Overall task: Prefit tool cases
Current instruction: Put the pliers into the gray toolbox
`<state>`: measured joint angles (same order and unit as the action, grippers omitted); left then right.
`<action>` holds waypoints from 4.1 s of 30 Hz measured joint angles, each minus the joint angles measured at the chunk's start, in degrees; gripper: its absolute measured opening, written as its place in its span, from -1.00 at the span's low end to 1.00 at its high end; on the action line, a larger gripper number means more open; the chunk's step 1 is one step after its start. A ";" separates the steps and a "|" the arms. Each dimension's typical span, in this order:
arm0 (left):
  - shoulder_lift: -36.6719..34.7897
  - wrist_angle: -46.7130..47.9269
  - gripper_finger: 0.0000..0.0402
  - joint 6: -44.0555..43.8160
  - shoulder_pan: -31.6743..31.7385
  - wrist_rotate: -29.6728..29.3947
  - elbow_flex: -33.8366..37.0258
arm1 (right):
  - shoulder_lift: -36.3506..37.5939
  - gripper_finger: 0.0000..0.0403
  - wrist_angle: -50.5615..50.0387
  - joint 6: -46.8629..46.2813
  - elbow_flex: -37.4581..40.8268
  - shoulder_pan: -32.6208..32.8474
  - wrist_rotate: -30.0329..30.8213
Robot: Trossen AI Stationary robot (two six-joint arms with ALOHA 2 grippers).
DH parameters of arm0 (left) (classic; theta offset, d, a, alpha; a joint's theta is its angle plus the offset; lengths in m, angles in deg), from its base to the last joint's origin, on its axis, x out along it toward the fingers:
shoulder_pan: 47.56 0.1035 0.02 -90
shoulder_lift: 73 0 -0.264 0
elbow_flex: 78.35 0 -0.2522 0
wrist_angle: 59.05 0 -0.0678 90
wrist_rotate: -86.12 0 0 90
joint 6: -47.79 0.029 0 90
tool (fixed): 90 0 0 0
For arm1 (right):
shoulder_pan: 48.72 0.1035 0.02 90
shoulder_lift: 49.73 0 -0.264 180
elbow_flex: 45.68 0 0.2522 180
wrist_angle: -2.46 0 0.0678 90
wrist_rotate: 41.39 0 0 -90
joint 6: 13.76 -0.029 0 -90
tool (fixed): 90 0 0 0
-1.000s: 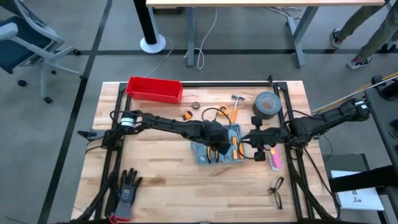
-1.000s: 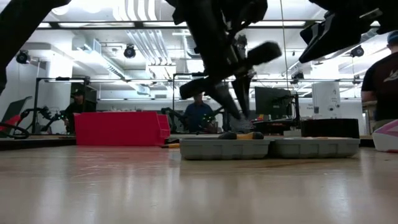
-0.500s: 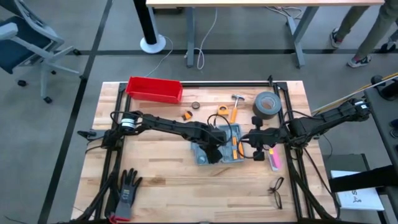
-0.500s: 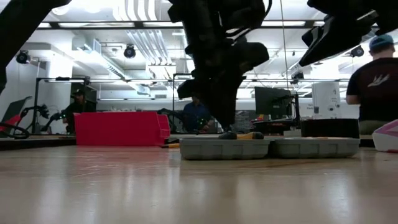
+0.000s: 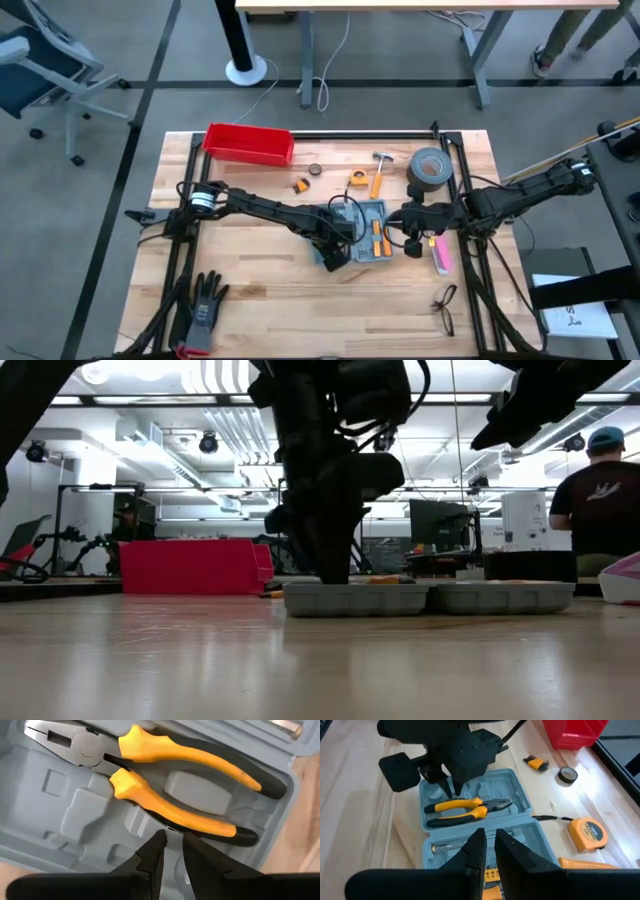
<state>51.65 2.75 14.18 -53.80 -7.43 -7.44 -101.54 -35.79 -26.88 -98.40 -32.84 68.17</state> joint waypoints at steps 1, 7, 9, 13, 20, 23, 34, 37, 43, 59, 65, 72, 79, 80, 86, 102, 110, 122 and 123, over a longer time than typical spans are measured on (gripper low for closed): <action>-0.18 0.01 -0.62 -0.07 -0.06 0.00 -0.06 | 0.00 -0.89 -0.02 -0.40 0.00 0.00 0.00; -1.38 3.36 -0.62 0.01 -0.45 -0.01 -3.21 | -0.02 -0.89 -0.05 -1.39 0.00 0.00 0.09; -2.36 2.65 -0.62 -0.07 -0.45 -0.38 -4.55 | 0.00 -0.89 -0.03 -1.96 0.00 0.00 0.17; -2.82 -1.06 -0.62 -0.09 -0.45 -1.46 -5.30 | -0.02 -0.89 -0.09 -2.01 0.00 0.00 0.20; -1.72 -5.70 -0.62 0.09 0.01 -1.79 -4.91 | 0.00 -0.89 -0.11 -2.34 0.00 0.00 0.35; -1.33 -6.35 -0.62 0.89 0.44 -2.84 -4.68 | 0.00 -0.89 -0.09 -2.35 0.02 0.00 0.61; 3.10 -7.60 -0.62 5.48 0.93 -1.01 -4.91 | -0.02 -0.89 -0.17 -3.94 0.07 0.00 1.13; 3.19 -7.57 -0.62 6.10 0.93 -0.98 -4.90 | 0.00 -0.89 -0.11 -4.35 0.09 0.00 1.44; 2.96 -7.23 -0.62 6.94 1.04 -0.43 -4.94 | -0.02 -0.89 -0.21 -4.96 0.09 0.02 1.45; 0.48 1.44 -0.62 8.15 1.21 -1.25 -12.94 | -0.02 -0.89 -0.38 -6.33 0.09 0.02 1.42; 0.40 2.26 -0.62 8.32 1.21 -0.96 -12.94 | -0.49 -0.89 -5.05 -9.11 0.13 0.02 -1.51; 0.89 0.73 -0.62 8.89 1.21 -0.93 -11.29 | -5.35 -0.89 -4.83 -9.25 2.99 0.13 -3.52; 0.91 -2.61 -0.62 8.72 1.21 -0.15 -7.90 | -10.25 -0.89 3.90 -7.57 7.08 0.13 -5.26; 0.91 -3.37 -0.62 8.72 1.21 -0.15 -7.58 | -10.33 -0.89 5.08 -7.30 7.77 0.13 -6.00; 0.91 -6.72 -0.62 8.89 1.21 -0.17 -5.92 | -10.56 -0.97 10.59 -7.15 13.06 0.13 -6.56; 0.69 -9.04 -0.62 9.09 1.21 0.30 -2.02 | -10.58 -0.99 20.48 -11.41 19.96 0.13 -9.75; 0.53 -8.21 -0.62 7.70 0.67 1.53 1.84 | -10.51 -0.99 20.57 -10.28 18.60 0.13 -9.70; -0.41 -1.52 -0.62 6.11 0.10 3.02 2.42 | -10.49 -0.99 20.51 -9.69 17.86 0.13 -9.73; -0.72 -0.81 -0.62 6.06 0.05 3.04 2.47 | -10.49 -0.99 20.52 -9.65 17.86 0.13 -9.72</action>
<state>50.93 1.93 20.24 -53.76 -4.39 -4.97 -112.03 -15.27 -36.53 -80.54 -32.71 58.44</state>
